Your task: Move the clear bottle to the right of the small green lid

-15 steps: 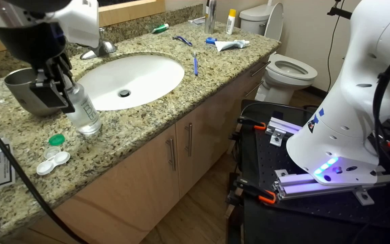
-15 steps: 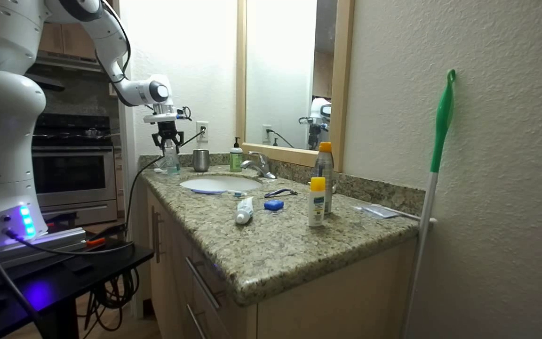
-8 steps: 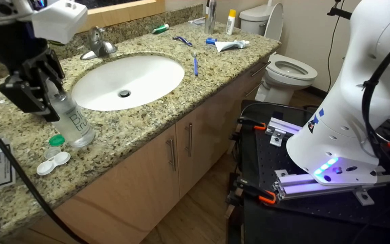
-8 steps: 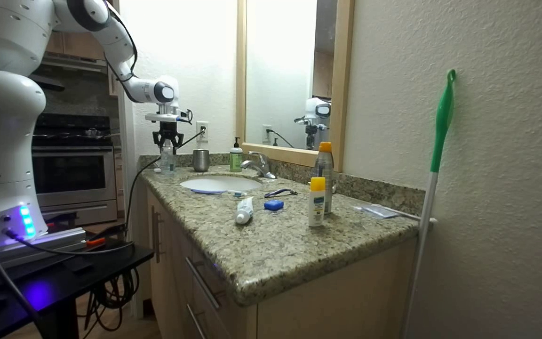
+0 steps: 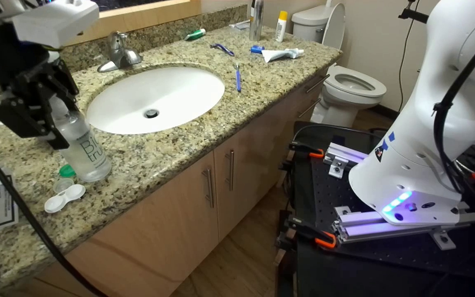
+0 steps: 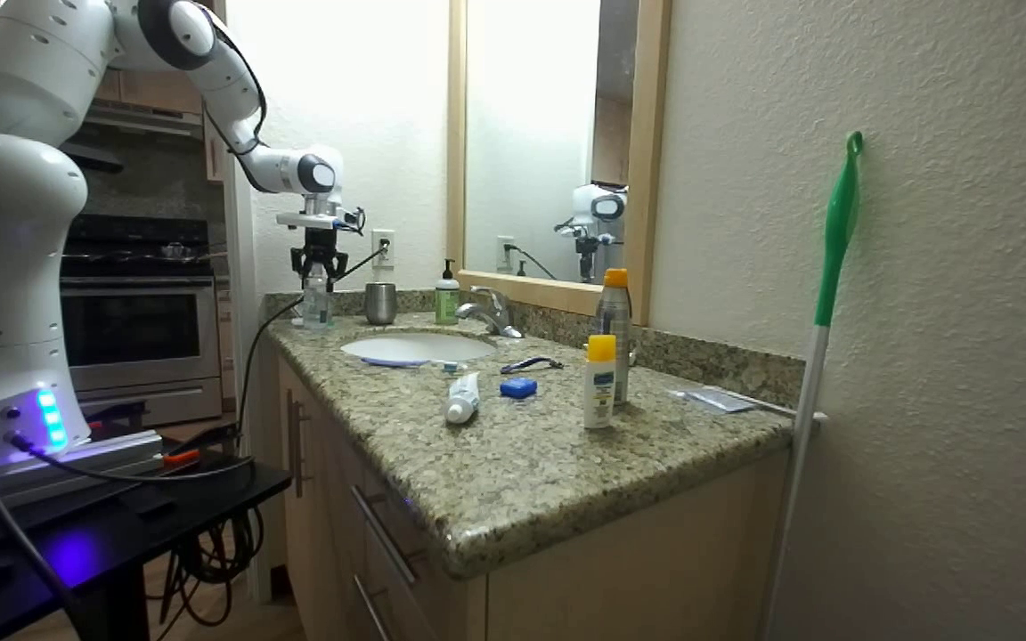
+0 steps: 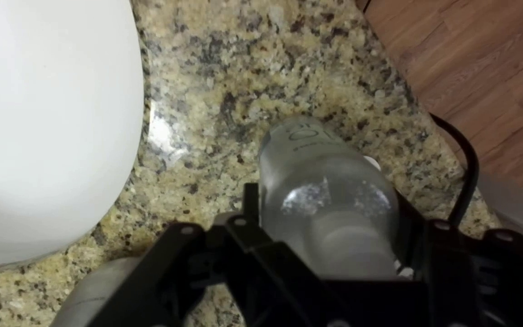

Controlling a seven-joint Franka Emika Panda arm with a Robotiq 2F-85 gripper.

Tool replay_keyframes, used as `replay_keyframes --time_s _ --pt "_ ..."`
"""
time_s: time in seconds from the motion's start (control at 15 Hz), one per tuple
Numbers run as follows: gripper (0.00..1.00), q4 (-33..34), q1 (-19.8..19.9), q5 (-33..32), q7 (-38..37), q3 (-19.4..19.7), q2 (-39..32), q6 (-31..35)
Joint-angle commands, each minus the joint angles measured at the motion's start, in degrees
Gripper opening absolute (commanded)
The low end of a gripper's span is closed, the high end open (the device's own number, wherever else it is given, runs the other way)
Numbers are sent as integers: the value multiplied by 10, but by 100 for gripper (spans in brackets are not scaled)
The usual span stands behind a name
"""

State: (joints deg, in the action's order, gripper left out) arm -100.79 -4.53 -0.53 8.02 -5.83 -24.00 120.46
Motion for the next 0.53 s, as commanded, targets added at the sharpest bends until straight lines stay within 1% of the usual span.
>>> replay_keyframes --time_s 0.0,0.07,0.27,0.4,0.47 --pt "98 6 -18 -38 -55 18 -16 -60" --pt "100 6 -22 -48 -67 18 -14 -74" --pt "100 -11 -36 -79 -79 11 15 -100" --pt "100 -29 -45 -90 -60 -1 41 -95" --pt "100 -39 -54 -103 -64 -4 55 -81"
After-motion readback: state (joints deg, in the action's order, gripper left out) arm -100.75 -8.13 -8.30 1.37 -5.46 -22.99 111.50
